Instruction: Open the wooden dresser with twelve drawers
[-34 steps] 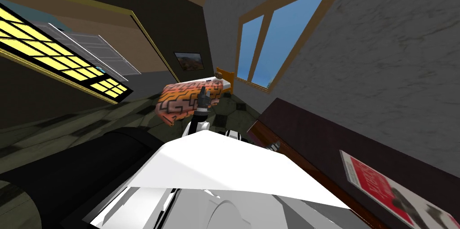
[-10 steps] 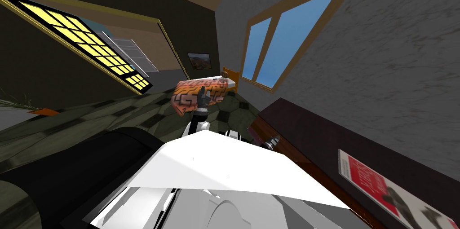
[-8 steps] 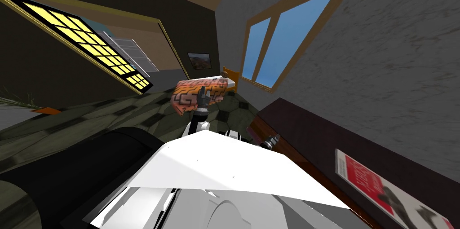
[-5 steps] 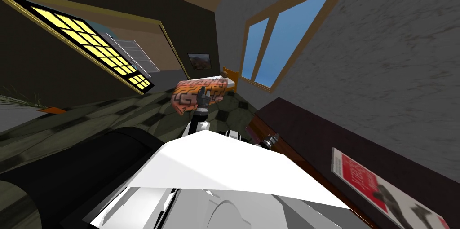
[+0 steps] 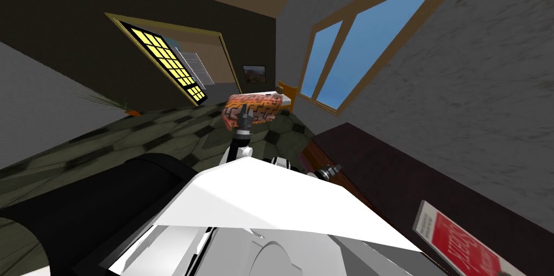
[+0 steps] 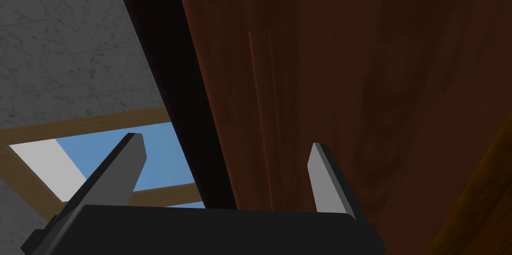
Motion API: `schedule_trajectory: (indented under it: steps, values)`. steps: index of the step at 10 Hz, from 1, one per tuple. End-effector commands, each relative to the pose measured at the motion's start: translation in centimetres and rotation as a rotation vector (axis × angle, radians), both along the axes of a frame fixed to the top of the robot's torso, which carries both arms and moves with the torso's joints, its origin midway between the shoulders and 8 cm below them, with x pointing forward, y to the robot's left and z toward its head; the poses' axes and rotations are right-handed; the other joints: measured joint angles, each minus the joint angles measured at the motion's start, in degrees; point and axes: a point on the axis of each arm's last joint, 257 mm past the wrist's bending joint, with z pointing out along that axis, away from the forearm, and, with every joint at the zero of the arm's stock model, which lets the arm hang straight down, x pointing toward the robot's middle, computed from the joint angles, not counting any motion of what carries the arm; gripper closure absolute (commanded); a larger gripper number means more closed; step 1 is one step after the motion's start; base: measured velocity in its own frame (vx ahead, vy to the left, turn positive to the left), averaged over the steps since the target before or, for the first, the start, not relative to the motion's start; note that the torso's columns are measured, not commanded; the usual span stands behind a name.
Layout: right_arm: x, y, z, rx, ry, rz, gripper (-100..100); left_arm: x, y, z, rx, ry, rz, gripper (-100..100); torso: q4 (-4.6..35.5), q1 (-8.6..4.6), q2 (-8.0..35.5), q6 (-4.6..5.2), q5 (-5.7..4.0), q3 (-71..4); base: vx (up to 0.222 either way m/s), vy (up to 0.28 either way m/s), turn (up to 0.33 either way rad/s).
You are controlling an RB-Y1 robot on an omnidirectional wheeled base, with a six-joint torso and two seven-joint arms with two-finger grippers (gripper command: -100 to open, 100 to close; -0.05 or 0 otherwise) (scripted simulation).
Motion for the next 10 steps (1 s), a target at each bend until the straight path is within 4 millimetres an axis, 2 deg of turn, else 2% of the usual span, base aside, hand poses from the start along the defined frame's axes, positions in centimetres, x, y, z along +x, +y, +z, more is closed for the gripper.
schedule_trajectory:
  steps: [1, 2, 5, 6, 7, 8, 10]
  values:
    - [-1.1, -1.4, 0.0, 0.005, -0.001, -0.074, -100, 0.0, 0.0, 0.0, 0.000, 0.000, 0.000, 0, 0.0, -0.07, 0.1, -0.09, -0.01, 0.0, -0.077, -0.058, 0.353]
    - [-1.3, -1.5, -0.2, 0.011, 0.000, -0.083, -100, 0.0, 0.0, 0.0, 0.000, 0.000, 0.000, 0, 0.1, -0.09, 0.2, -0.05, -0.03, 0.1, -0.044, -0.025, 0.086]
    - [-2.8, -3.6, 0.4, -0.012, -0.007, -0.188, -100, 0.0, 0.0, 0.0, 0.000, 0.000, 0.000, 0, 0.1, -0.19, 0.3, -0.03, -0.05, 0.2, -0.096, -0.062, 0.367]
    - [-3.4, -3.8, 0.0, 0.004, -0.003, -0.213, -100, 0.0, 0.0, 0.0, 0.000, 0.000, 0.000, 0, 0.1, -0.17, 0.2, -0.09, -0.04, 0.2, -0.107, -0.060, 0.366]
    - [-3.8, -4.0, -0.3, 0.015, 0.000, -0.230, -100, 0.0, 0.0, 0.0, 0.000, 0.000, 0.000, 0, 0.1, -0.22, 0.1, -0.09, -0.06, 0.1, -0.049, -0.035, 0.050]
    - [-4.3, -4.8, 0.3, -0.008, -0.006, -0.270, -100, 0.0, 0.0, 0.0, 0.000, 0.000, 0.000, 0, 0.0, -0.21, -0.1, 0.06, -0.03, 0.0, -0.075, -0.041, 0.345]
    - [-5.1, -5.1, -0.2, 0.014, 0.000, -0.305, -100, 0.0, 0.0, 0.0, 0.000, 0.000, 0.000, 0, 0.1, -0.32, 0.0, -0.17, -0.04, 0.1, -0.067, -0.036, 0.187]
